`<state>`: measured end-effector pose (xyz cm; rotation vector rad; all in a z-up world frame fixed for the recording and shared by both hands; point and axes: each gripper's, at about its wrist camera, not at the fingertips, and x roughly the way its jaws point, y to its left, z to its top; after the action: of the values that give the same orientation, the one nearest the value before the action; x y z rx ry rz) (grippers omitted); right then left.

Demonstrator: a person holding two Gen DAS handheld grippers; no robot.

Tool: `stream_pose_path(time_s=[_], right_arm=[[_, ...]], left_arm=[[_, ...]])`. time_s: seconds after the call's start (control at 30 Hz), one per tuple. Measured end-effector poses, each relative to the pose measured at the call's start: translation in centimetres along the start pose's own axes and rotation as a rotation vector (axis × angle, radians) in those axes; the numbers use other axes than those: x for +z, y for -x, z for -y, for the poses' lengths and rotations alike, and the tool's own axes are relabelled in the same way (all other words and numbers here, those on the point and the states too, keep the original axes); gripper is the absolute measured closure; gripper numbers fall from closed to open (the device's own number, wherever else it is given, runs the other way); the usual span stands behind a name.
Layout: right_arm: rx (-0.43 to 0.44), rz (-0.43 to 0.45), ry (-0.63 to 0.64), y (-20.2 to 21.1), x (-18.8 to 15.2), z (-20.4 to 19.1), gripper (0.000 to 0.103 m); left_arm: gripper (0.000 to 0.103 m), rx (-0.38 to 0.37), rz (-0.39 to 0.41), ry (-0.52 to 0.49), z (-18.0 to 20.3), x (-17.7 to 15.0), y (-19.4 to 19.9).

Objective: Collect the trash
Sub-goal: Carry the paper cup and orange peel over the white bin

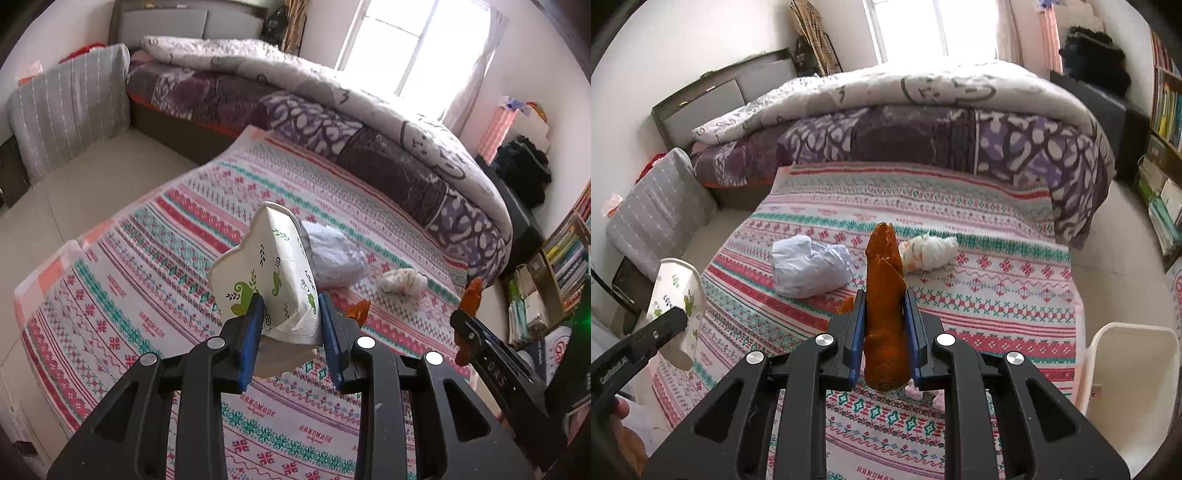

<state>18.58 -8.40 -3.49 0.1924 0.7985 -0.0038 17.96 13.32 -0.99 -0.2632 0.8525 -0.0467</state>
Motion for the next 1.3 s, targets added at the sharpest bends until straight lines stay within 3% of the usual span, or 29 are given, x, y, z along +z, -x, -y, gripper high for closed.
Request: stream_pose_path(time_s=[0.37,0.7,1.3], right_arm=[[-0.074,0.053,0.023,2.6,-0.3,-0.1,0.084],[-0.141,0.095,0.043,4.5,-0.3,1.6,0.084],[-0.197,0.092,-0.031,6.7,-0.4,7.5,0.084]], left_arm=[[0.072,0.047,0.096,-0.097,3.5,-0.6,1.6],[0.072,0.027,0.108,-0.166,7.2,-1.7,1.8],[0.072,-0.042,0.096,-0.24,13.4,-3.4,1.7]])
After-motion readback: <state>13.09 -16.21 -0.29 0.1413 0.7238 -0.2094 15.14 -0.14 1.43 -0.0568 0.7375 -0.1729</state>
